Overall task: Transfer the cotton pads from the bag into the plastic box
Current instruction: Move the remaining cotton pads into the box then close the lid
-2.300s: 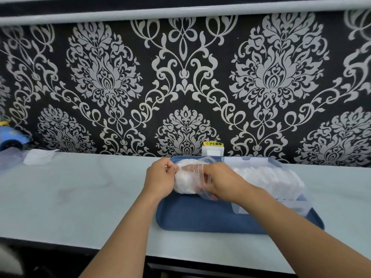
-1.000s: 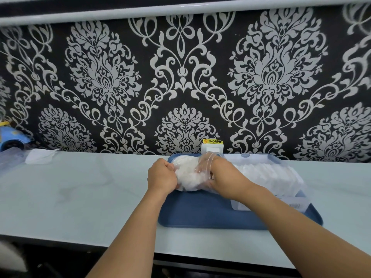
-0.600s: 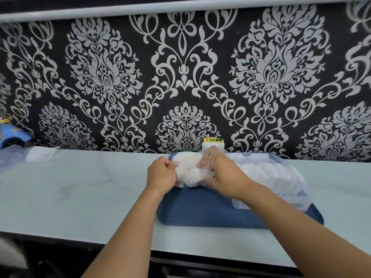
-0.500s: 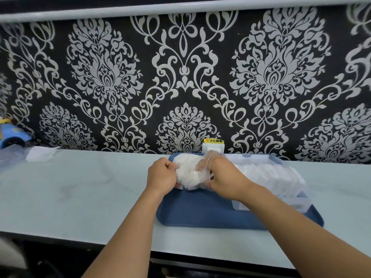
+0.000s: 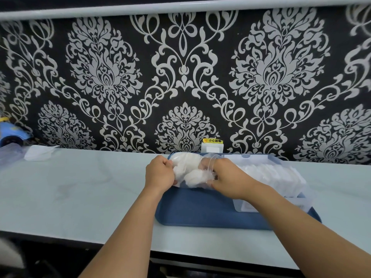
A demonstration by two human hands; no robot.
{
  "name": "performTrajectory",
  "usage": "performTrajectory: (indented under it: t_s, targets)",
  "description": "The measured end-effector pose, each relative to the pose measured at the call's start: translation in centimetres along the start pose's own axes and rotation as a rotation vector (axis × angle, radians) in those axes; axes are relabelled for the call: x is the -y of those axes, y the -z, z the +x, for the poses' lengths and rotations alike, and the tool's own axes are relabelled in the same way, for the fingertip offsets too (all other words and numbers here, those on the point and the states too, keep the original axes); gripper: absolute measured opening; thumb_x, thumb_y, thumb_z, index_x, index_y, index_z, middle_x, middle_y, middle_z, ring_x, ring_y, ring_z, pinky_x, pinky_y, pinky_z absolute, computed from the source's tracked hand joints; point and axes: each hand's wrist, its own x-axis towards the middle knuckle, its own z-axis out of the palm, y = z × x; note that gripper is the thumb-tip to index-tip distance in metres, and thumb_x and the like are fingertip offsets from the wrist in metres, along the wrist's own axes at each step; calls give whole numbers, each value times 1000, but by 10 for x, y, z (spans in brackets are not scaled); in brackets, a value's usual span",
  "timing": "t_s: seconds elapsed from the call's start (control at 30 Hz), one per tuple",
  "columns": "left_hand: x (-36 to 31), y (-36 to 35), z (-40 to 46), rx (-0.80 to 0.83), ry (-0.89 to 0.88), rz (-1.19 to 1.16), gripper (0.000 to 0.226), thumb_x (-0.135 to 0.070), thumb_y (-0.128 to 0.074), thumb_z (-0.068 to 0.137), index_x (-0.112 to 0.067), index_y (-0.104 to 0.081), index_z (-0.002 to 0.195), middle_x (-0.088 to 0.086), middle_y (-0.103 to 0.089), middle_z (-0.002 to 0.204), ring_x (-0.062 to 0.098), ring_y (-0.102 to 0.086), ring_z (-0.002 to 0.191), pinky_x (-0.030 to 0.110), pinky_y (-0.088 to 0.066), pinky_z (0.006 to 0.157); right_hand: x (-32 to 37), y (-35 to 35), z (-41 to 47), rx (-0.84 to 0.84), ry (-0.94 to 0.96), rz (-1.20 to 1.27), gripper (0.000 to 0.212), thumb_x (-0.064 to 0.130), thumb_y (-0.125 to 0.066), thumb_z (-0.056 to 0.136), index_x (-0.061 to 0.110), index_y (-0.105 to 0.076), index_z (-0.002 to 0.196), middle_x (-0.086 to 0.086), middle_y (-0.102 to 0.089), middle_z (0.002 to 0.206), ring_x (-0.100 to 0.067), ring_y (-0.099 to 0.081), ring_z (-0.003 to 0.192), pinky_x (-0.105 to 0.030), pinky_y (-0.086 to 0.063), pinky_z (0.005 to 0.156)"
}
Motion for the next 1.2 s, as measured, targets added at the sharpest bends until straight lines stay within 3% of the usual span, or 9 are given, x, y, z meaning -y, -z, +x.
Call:
performTrajectory:
  t_s: [0.13, 0.37, 0.53, 0.67, 0.77, 0.83, 0.93, 1.03, 1.2]
  targets:
    - [1, 0, 4, -34, 0, 24, 20, -13, -49, 99, -10, -57, 81, 6, -70, 102, 35, -71, 76, 49, -61, 73, 2, 9, -4, -44, -42, 0, 34, 20, -70, 85, 14, -65, 118, 2, -67, 114, -12, -58, 98, -29, -46, 87]
    - [-3, -6, -1, -19, -10, 47, 20, -16, -49, 101, -5, -60, 88, 1, -71, 107, 31, -73, 68, 35, -57, 64, 10, 33, -24, 26, -206, 272, 7, 11, -66, 91, 10, -65, 98, 19, -63, 69, 5, -57, 59, -12, -43, 57]
    - [-6, -9, 0, 22, 27, 17, 22, -18, -50, 101, -3, -59, 88, -2, -69, 106, 30, -74, 61, 44, -62, 74, 3, 66, -49, -32, -317, 403, 14, 22, -61, 76, 8, -61, 78, 7, -55, 67, -7, -50, 61, -24, -39, 58]
    - [-12, -4, -5, 14, -20, 243, 29, -31, -55, 97, -7, -62, 82, 8, -72, 96, 32, -68, 81, 44, -57, 76, -6, 71, -61, -141, -472, 773, 21, 18, -58, 79, 9, -66, 95, -4, -65, 83, -15, -62, 77, -28, -51, 63]
    - [-39, 5, -27, -260, -207, 423, 40, -47, -60, 94, -9, -62, 108, 10, -64, 113, 33, -56, 108, 35, -42, 77, 1, 69, -56, -240, -564, 1098, 18, 4, -53, 95, 7, -61, 111, -12, -66, 103, -19, -66, 90, -29, -58, 66]
    - [-71, 2, -55, -318, -359, 143, 49, -53, -61, 91, -15, -58, 121, 2, -59, 123, 24, -52, 116, 29, -41, 85, 7, 68, -54, -285, -587, 1206, 24, 0, -50, 97, 4, -57, 120, -19, -64, 116, -25, -67, 99, -37, -62, 77]
    - [-107, -29, -102, 92, -265, -414, 60, -56, -63, 89, -25, -47, 137, -10, -53, 131, 6, -53, 119, 21, -43, 96, 17, 66, -52, -334, -522, 1285, 34, -1, -50, 96, -2, -54, 130, -28, -62, 129, -35, -67, 111, -45, -59, 90]
    - [-116, -58, -123, 290, -156, -607, 61, -49, -62, 93, -29, -38, 145, -15, -55, 125, -5, -56, 111, 14, -45, 88, 35, 59, -54, -323, -381, 1242, 33, 0, -47, 96, -4, -60, 126, -21, -70, 117, -32, -68, 111, -39, -56, 88]
    - [-120, -72, -115, 353, 91, -874, 46, -57, -59, 91, -27, -60, 125, 3, -75, 114, 16, -73, 101, 38, -57, 90, 36, 47, -57, -483, -432, 893, 51, 35, -53, 83, 25, -57, 133, 2, -66, 126, -16, -62, 120, -33, -50, 98]
